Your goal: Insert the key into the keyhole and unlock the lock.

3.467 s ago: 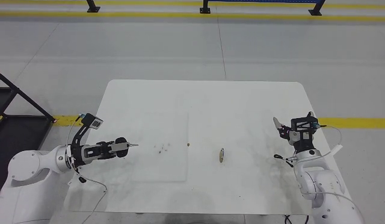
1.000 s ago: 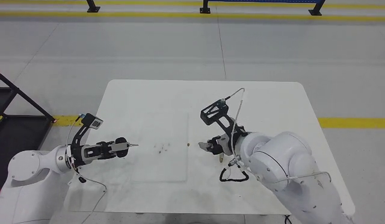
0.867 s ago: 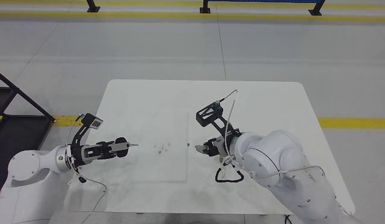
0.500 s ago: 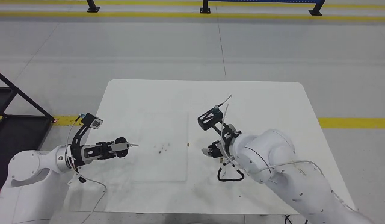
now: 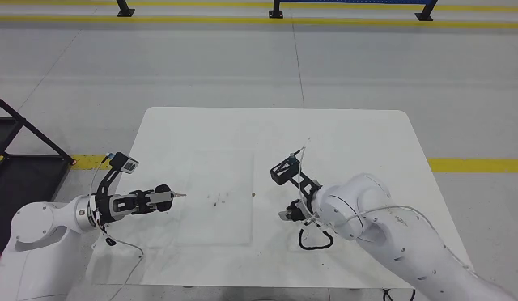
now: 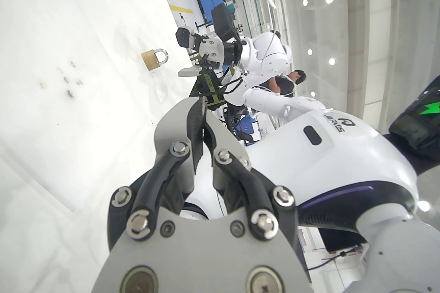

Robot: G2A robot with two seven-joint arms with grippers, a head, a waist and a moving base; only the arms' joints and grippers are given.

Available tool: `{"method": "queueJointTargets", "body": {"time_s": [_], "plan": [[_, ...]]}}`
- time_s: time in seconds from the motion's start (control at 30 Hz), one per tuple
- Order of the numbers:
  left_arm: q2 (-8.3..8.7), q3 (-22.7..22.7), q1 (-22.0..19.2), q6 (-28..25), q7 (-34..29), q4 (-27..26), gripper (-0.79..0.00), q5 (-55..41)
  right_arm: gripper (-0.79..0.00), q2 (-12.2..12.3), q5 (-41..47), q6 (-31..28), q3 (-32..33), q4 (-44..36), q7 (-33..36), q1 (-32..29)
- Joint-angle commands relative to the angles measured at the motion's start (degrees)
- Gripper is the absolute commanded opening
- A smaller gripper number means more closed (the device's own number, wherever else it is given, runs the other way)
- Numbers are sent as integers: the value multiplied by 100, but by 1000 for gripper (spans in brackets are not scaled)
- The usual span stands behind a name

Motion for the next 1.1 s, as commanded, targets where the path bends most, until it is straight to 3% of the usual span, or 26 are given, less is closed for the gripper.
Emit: {"method": "queueJointTargets", "body": {"time_s": [0.0,0.47,0.77,1.07], "plan": [[0,0,0,0,0,0,-785,0,0,30,121,0,-90,90,0,84],[0,0,0,0,0,0,-785,0,0,94,829,1,-663,613,0,620],[0,0,0,0,0,0,-785,0,-237,30,1075,6,-920,933,-5,848],[0,0,0,0,0,0,-785,0,-360,-13,1211,55,-1108,1180,-53,990]]}}
